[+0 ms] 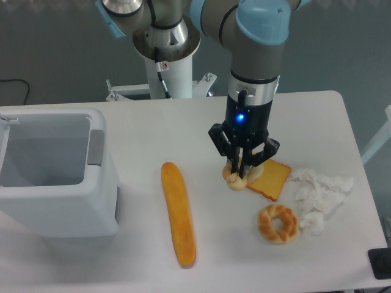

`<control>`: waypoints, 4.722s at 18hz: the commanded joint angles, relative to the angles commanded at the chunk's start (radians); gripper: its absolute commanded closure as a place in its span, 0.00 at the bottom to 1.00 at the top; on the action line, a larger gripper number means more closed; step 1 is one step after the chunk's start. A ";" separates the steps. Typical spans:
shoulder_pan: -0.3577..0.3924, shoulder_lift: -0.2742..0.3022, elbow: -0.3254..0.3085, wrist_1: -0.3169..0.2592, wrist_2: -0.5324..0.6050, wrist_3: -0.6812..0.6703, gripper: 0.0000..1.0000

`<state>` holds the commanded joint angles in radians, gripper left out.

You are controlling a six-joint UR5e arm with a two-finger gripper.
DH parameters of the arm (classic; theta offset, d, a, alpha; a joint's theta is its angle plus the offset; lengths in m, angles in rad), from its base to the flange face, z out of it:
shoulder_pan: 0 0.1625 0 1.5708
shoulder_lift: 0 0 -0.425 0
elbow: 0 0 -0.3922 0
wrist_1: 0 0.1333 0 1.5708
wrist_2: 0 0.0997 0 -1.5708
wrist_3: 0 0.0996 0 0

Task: Place the round bread in the trash can
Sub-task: 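Close the gripper on the small twisted bread roll beside the toast, then lift the twisted roll and carry it over the white trash bin, then lower the roll into the bin and open the gripper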

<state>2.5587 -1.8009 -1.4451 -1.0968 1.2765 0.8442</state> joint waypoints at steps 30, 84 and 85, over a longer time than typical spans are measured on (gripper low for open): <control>-0.279 0.195 -0.043 0.018 -0.152 -0.525 1.00; -0.307 0.221 -0.136 0.023 -0.030 -0.305 0.00; -0.304 0.219 -0.141 0.023 0.018 -0.248 0.00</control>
<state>2.2549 -1.5815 -1.5861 -1.0738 1.2942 0.5961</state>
